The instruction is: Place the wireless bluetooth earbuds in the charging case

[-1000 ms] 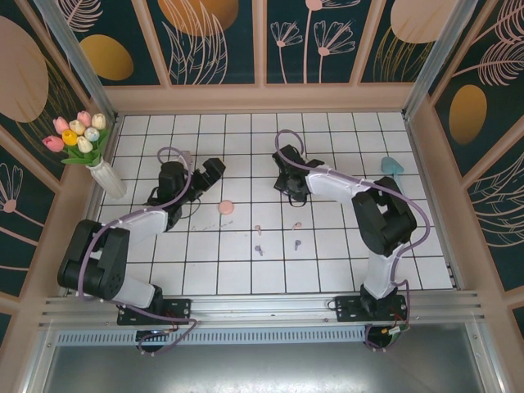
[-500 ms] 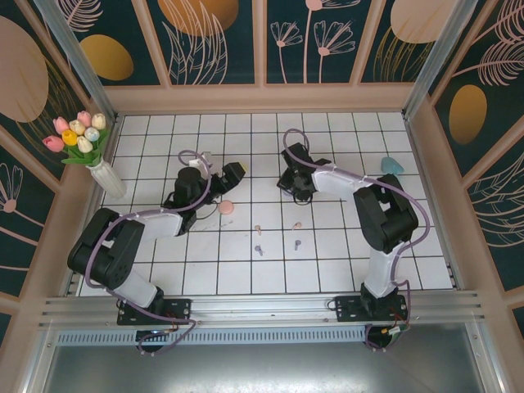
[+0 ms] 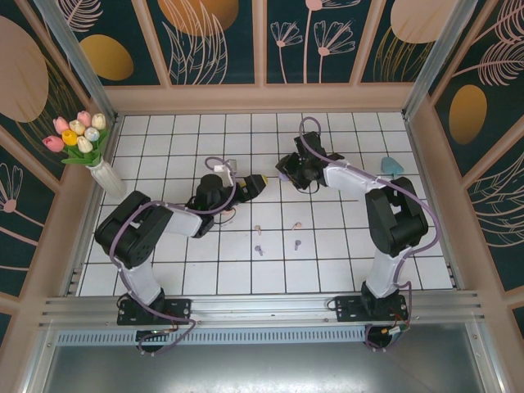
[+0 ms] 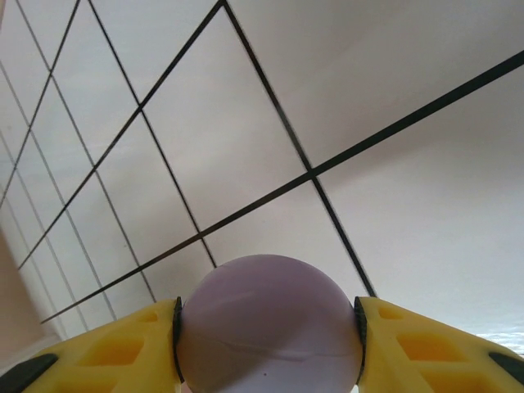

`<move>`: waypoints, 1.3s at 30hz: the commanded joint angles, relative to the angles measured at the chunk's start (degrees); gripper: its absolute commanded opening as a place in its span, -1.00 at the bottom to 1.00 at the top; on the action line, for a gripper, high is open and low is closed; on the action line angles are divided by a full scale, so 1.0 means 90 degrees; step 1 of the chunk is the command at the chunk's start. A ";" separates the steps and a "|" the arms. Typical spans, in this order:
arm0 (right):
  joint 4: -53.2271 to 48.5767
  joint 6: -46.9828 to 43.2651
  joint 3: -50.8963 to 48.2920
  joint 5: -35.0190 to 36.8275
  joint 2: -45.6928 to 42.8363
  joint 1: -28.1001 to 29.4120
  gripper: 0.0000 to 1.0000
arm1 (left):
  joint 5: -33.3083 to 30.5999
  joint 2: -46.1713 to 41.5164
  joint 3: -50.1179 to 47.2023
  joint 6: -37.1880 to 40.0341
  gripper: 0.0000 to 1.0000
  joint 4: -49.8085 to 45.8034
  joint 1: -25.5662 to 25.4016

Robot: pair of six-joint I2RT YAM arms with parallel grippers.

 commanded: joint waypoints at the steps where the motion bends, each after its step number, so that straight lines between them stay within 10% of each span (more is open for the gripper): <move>1: 0.0280 0.0343 0.0143 -0.0310 -0.0253 -0.0045 -0.06 | -0.0115 0.0282 0.0322 0.0214 0.65 0.0489 -0.0169; 39: 0.0394 0.0536 -0.0200 -0.0408 -0.0540 -0.0047 -0.06 | -0.1193 0.2160 0.1888 -0.0193 0.07 0.1281 -0.0647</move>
